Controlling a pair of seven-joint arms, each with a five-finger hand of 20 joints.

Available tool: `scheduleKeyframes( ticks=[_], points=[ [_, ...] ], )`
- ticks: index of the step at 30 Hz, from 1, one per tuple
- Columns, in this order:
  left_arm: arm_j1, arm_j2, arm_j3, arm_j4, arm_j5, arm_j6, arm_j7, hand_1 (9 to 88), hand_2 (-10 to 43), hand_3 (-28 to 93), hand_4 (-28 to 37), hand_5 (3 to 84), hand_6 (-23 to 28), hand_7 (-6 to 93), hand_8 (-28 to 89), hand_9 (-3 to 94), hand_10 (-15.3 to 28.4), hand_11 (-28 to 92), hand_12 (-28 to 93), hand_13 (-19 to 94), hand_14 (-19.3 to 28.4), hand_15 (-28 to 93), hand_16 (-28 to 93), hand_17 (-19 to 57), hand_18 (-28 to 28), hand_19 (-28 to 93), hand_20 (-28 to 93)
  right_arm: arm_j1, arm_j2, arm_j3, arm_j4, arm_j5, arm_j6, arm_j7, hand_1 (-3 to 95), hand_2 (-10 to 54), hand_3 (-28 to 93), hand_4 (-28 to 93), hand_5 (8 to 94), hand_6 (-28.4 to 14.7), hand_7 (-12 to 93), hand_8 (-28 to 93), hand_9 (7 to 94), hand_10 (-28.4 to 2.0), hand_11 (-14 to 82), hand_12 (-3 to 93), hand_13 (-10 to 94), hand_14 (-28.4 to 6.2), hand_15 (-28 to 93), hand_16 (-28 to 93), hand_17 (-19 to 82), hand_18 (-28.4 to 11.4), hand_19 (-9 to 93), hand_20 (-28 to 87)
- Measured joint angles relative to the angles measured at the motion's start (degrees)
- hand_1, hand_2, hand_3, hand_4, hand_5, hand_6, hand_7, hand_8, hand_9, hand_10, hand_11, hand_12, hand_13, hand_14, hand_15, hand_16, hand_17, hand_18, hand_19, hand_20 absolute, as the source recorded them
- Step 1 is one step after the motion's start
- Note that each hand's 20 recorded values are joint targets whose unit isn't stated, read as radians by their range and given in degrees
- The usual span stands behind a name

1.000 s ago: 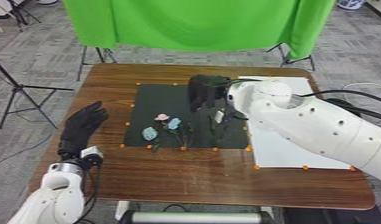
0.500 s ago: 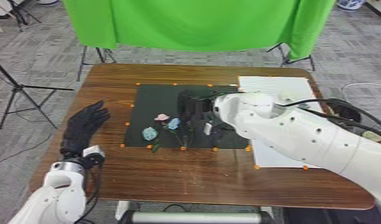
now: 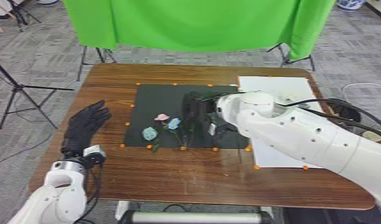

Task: Arrange flowers

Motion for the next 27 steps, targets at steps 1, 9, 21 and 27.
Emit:
scheduleKeyframes(
  ticks=[1,9,21,27],
  points=[
    [0.0,0.0,0.01,0.01,0.0,0.0,0.0,19.8,-2.6,71,-28.3,46.9,1.8,14.8,-7,45.1,12.6,17,11,37,16.9,18,0,6.2,13.6,10,16,0.1,0.0,0.0,0.0,0.1,-0.2,0.2,47.2,-8.6,64,-17,65.7,4.8,26,-1,74.9,-12.2,16.6,19.3,86,-3.8,60,35,60,-13.4,93,58],
    [-0.1,0.0,0.08,0.05,0.04,-0.03,0.05,20.2,-2.7,71,-28.3,47.3,0.3,15.4,-7,45.1,12.6,17,12,37,16.8,18,0,5.6,14.0,10,16,1.0,0.9,1.2,-1.7,1.9,-4.5,1.1,37.8,-9.5,70,-16,64.4,6.3,21,-4,72.7,-13.0,15.2,18.6,86,-4.4,59,35,59,-14.1,93,57],
    [0.4,0.0,-0.24,-0.15,0.04,0.01,0.09,20.5,-2.8,71,-28.3,48.0,-0.9,16.0,-8,44.9,12.5,17,12,37,16.8,18,0,5.4,14.4,10,16,1.8,8.0,7.9,-12.2,5.3,-6.0,-2.2,35.3,-9.5,72,-16,64.2,7.2,20,-11,74.4,-13.3,14.5,18.1,87,-4.5,58,34,60,-14.7,93,57],
    [0.6,0.0,-0.44,-0.25,0.04,0.04,0.11,20.5,-2.8,71,-28.3,48.0,-0.6,15.8,-8,45.0,12.6,17,12,36,16.8,18,0,5.3,14.4,10,16,2.2,10.6,11.6,-12.8,15.7,-1.8,-1.8,35.1,-9.5,72,-16,64.4,6.5,19,-12,74.7,-13.2,14.5,18.2,88,-4.4,58,35,60,-14.7,93,58]
  ],
)
